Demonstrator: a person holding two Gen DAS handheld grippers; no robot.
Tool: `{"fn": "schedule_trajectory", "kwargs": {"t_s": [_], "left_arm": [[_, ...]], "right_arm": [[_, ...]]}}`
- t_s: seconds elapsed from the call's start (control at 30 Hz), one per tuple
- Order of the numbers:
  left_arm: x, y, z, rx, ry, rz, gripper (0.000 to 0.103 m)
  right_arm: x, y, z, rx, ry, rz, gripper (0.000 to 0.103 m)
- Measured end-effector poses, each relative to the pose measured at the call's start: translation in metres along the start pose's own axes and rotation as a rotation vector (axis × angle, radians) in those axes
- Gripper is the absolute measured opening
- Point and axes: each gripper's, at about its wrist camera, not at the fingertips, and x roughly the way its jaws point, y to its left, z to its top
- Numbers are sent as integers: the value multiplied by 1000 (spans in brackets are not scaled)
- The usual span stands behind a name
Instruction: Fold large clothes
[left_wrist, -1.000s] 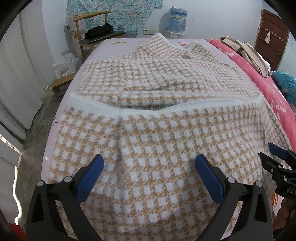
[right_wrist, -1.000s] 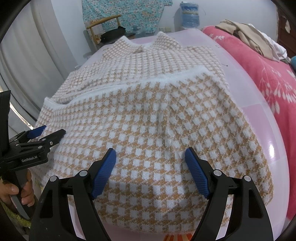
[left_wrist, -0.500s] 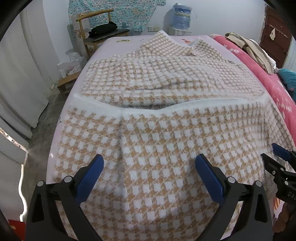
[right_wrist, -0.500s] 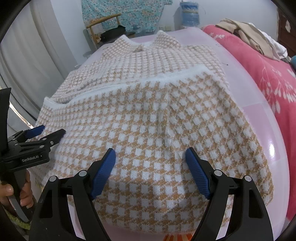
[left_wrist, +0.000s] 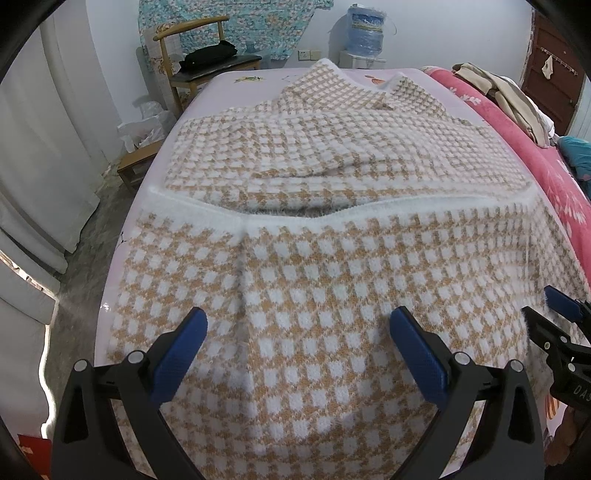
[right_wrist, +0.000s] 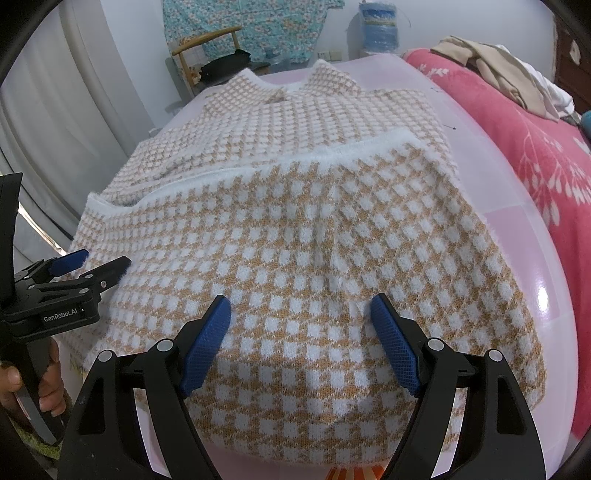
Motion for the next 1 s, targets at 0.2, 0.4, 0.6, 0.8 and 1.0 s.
{"fn": "schedule_trajectory", "kwargs": {"t_s": [0.2,0.4,0.6,0.8,1.0], "left_arm": [[0,0,0,0,0,0,97],[0,-1,0,-1,3,1,97],[1,0,0,5,1,-2,97],[3,5,2,12,6,-51,97],[-11,16,8,33,-32,-84,97]], "right_arm": [[0,0,1,0,1,1,75],[1,0,1,1,1,0,75],[1,0,1,3,1,-2,75],[2,0,1,2,13,-9,76],[-3,1,5,-5,30,-16,76]]}}
